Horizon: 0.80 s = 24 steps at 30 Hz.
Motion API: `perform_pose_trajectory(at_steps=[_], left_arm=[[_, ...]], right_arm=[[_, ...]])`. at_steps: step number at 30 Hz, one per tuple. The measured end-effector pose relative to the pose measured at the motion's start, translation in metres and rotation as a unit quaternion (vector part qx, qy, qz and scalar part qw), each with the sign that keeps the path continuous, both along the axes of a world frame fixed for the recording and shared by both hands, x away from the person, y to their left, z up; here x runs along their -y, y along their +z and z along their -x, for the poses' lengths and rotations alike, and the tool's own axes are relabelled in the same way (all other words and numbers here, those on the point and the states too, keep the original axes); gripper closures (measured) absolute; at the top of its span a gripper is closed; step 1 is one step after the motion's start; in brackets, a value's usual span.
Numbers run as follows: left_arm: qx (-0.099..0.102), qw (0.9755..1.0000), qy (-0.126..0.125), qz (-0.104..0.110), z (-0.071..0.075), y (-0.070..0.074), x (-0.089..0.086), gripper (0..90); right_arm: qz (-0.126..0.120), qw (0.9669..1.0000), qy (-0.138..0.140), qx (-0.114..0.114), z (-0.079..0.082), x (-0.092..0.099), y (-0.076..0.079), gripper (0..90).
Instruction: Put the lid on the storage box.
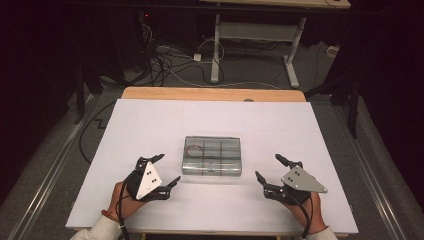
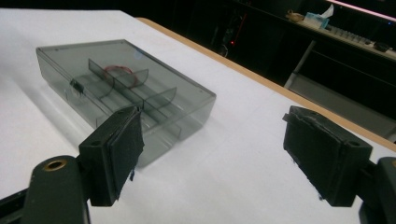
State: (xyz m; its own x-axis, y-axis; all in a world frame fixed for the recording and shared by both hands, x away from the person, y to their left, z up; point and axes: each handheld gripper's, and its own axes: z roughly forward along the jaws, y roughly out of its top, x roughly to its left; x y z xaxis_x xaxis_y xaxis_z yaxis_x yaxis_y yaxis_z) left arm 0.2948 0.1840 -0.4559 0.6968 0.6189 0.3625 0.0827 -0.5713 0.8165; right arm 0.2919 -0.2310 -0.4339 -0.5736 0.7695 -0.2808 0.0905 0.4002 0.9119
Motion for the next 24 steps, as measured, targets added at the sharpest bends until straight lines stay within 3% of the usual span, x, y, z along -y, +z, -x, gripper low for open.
perform_pose_trajectory(at_steps=[9,16,24], left_arm=[[-0.020,0.9998,0.008,-0.002,0.007,-0.011,-0.014,17.2],[-0.041,0.9990,0.018,-0.001,0.014,-0.017,-0.028,17.2],[-0.061,0.9978,0.026,-0.002,0.023,-0.023,-0.042,17.2]], right_arm=[[-0.005,0.9999,-0.007,-0.013,0.008,0.017,-0.011,19.8],[0.016,0.9996,-0.012,-0.022,0.017,0.024,-0.023,19.8],[0.018,0.9991,-0.017,-0.033,0.026,0.034,-0.030,19.6]])
